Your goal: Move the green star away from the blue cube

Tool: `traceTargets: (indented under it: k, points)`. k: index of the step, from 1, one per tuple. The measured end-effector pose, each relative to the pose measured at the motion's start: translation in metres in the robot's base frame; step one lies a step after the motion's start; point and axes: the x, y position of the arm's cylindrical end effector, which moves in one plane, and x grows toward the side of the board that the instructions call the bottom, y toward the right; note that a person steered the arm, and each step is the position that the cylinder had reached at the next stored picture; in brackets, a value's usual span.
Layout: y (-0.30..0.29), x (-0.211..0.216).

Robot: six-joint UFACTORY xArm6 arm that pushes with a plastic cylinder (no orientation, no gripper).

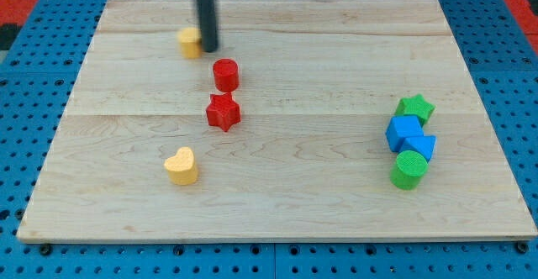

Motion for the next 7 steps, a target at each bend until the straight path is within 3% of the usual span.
traceTargets:
  k: [1, 3, 4, 5, 6, 7]
  points:
    - [0.029, -0.003]
    - [0.311, -0.01]
    - [0.399, 0.053]
    - [0.423, 0.146]
    - [0.354, 0.161]
    - [0.306, 0.122]
